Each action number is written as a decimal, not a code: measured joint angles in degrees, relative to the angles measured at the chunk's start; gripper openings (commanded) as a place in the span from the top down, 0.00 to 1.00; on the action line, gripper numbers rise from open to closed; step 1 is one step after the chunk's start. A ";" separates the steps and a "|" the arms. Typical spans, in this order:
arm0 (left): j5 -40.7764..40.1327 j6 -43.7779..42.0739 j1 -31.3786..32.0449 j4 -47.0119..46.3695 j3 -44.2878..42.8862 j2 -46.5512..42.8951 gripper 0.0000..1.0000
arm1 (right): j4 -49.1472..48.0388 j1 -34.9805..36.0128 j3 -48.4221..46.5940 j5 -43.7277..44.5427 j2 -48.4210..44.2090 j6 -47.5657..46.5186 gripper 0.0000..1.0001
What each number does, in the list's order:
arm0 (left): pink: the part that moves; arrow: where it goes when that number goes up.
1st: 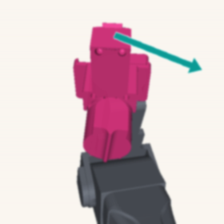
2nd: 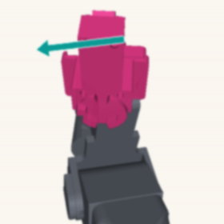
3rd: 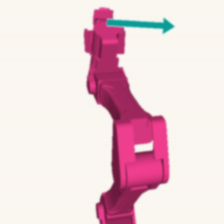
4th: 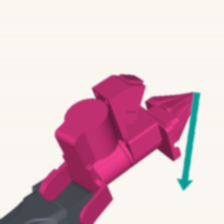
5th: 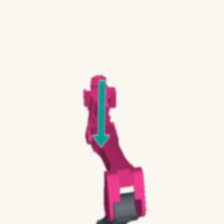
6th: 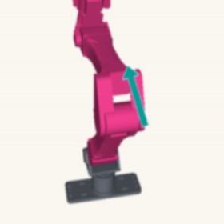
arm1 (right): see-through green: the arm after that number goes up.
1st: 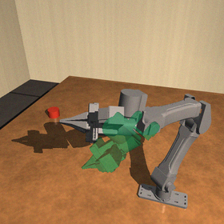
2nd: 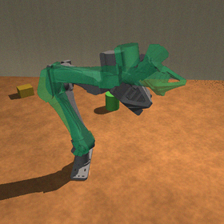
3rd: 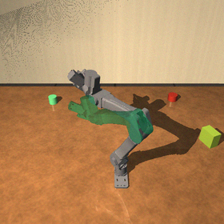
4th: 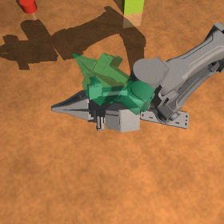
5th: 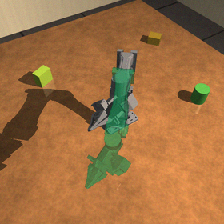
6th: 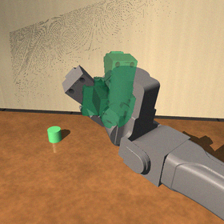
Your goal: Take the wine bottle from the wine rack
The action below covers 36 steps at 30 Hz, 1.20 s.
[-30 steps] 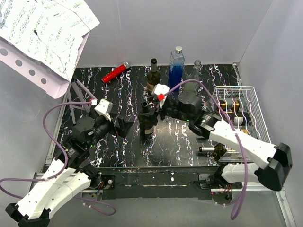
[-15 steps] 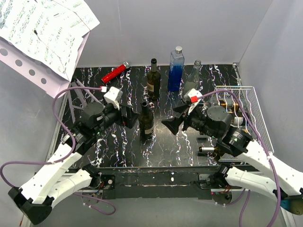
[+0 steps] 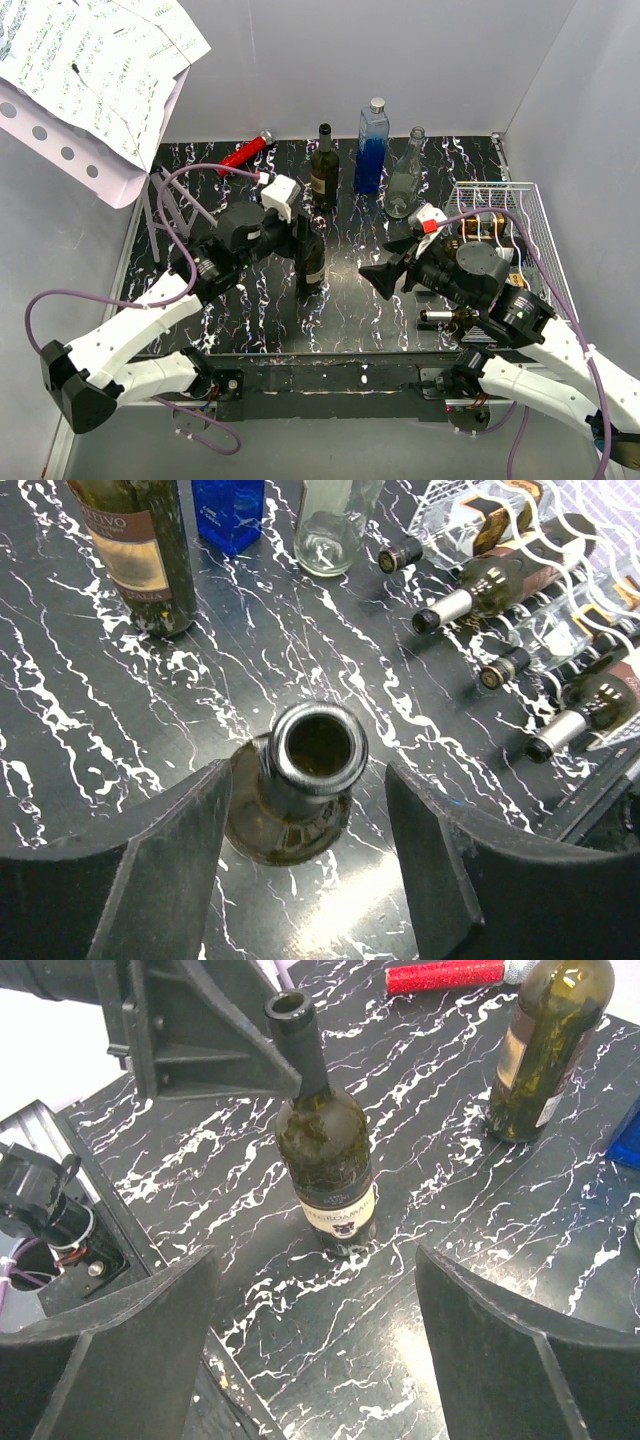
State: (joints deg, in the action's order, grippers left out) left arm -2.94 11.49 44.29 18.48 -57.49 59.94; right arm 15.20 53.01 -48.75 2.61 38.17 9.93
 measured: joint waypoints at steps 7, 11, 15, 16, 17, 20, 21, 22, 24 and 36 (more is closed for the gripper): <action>-4.37 0.11 1.62 -0.59 -2.34 3.91 0.69 | 2.08 0.00 0.94 0.07 -1.70 -0.09 0.14; -7.28 -1.05 2.64 -0.92 -3.54 5.62 0.93 | 3.32 0.00 0.96 0.24 -2.58 -0.24 0.14; -9.81 -0.79 2.91 -0.35 -4.74 6.82 1.00 | 4.59 0.00 1.36 0.17 -3.89 -0.35 0.14; -10.64 -0.72 2.97 0.00 -5.33 7.32 1.00 | 4.68 0.00 1.77 0.04 -4.33 -0.48 0.14; -11.52 -0.68 3.13 0.39 -5.88 7.85 1.00 | 4.94 0.00 2.16 -0.02 -4.79 -0.59 0.14; -16.46 -1.62 3.52 1.44 -8.72 10.86 1.00 | 5.86 0.00 2.82 -0.50 -5.90 -0.87 0.14; -18.71 -2.47 3.54 1.55 -9.73 12.11 1.00 | 6.05 0.00 2.82 -0.70 -6.05 -0.90 0.14; -21.07 -3.63 3.52 1.49 -10.78 13.46 1.00 | 6.27 0.00 2.82 -0.90 -6.27 -0.90 0.14; -25.64 -6.80 3.43 0.33 -12.46 16.44 1.00 | 7.04 0.00 2.82 -1.16 -6.78 -0.90 0.14; -33.16 -15.41 -4.96 -8.11 -28.63 34.21 1.00 | 9.07 0.00 2.82 -1.64 -10.29 -0.50 0.14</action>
State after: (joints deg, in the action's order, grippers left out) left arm -36.10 -3.92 39.33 10.37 -86.13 94.15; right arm 24.27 53.01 -45.93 0.97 27.88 9.43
